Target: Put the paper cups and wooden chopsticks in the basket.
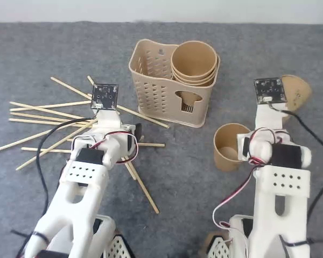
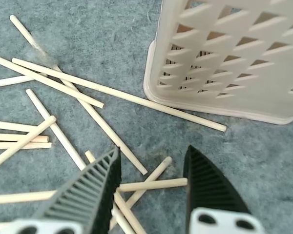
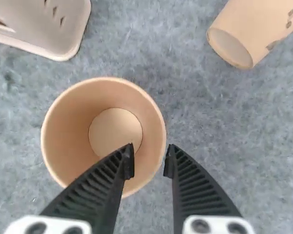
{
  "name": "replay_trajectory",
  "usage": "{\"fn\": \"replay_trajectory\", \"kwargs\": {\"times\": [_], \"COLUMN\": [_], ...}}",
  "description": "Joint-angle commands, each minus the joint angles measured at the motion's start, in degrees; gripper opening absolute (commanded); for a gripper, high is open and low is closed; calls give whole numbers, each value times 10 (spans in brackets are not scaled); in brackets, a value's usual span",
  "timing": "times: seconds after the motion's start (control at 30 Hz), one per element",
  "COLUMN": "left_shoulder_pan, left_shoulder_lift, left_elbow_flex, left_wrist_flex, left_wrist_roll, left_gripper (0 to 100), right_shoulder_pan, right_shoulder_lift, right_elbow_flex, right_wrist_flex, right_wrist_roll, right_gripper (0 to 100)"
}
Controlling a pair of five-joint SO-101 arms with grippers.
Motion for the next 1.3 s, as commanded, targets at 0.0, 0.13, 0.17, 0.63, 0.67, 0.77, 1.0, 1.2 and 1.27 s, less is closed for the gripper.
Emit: {"fn": "replay_trajectory", "kwargs": {"times": [0.0, 0.13, 0.17, 0.63, 0.67, 0.77, 1.0, 1.2, 1.27], "left_shoulder_pan": [0, 0, 0, 0, 0, 0, 0, 0, 0], "left_shoulder_lift": [0, 0, 0, 0, 0, 0, 0, 0, 0], "left_elbow_flex": [-5, -5, -5, -5, -5, -5, -5, -5, -5], "left_wrist_flex": [-13, -13, -13, -13, -13, -13, -13, -13, -13], "left_wrist_roll": [-4, -4, -4, -4, -4, -4, -4, -4, -4], "left_gripper": [196, 196, 196, 196, 196, 196, 196, 196, 196], "right_shoulder_pan": [7, 8, 8, 18, 23, 41, 50, -14, -32], "right_shoulder_lift": [-18, -17, -17, -19, -21, -18, -17, 73, 124], "right_elbow_flex": [21, 63, 71, 79, 71, 21, -222, -455, -538], "right_wrist_flex": [-47, -85, -93, -107, -105, -67, 101, 217, 241], "right_wrist_roll": [4, 4, 3, 3, 3, 3, 3, -10, -36], "right_gripper": [121, 121, 121, 6, 9, 7, 6, 6, 6]}}
